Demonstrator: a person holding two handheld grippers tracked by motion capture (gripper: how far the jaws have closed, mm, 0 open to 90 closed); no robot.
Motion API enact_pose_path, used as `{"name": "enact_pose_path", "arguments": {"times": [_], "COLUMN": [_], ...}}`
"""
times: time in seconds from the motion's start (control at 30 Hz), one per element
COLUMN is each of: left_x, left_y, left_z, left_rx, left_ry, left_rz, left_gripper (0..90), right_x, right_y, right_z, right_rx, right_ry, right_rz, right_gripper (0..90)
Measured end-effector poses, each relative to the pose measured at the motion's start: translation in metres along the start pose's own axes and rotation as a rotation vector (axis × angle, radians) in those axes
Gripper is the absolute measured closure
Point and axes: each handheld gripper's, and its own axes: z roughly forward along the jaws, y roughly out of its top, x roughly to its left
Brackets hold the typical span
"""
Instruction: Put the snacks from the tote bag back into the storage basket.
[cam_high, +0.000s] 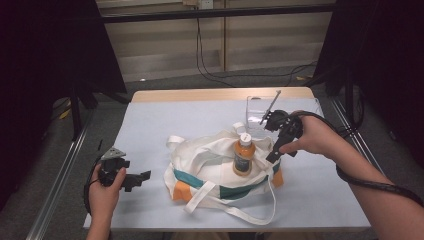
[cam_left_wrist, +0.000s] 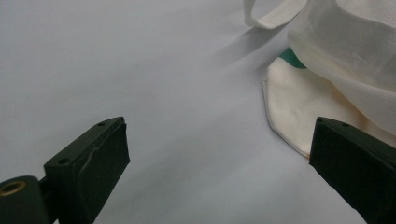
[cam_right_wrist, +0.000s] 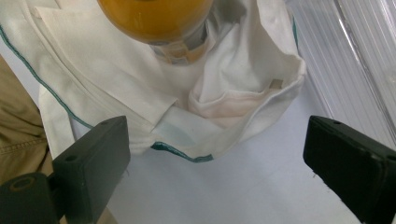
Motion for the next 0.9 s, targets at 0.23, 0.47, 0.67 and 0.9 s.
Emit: {"name": "enact_pose_path", "arguments": {"times": [0.23, 0.47, 0.67, 0.9], "left_x": [-0.001, -0.001, -0.002, -0.005], "left_y": [0.000, 0.001, 0.001, 0.001], "left_z": [0.001, 0.001, 0.001, 0.003], "left_rx": [0.004, 0.002, 0.007, 0.005], "left_ry": [0.001, 0.002, -0.006, -0.003], "left_rz": [0.008, 0.008, 0.012, 0.013], "left_gripper": [4.6, 4.6, 4.6, 4.6], "right_x": [0.003, 0.007, 0.010, 0.012], "right_y": [0.007, 0.016, 0.022, 0.029], "right_z": [0.002, 0.006, 0.010, 0.013], "right_rx": [-0.003, -0.001, 0.002, 0.004], "right_ry": [0.003, 0.010, 0.015, 0.015], "right_rz": [-0.011, -0.022, -0.029, -0.035], "right_gripper": [7.1, 7.1, 7.1, 7.3]}}
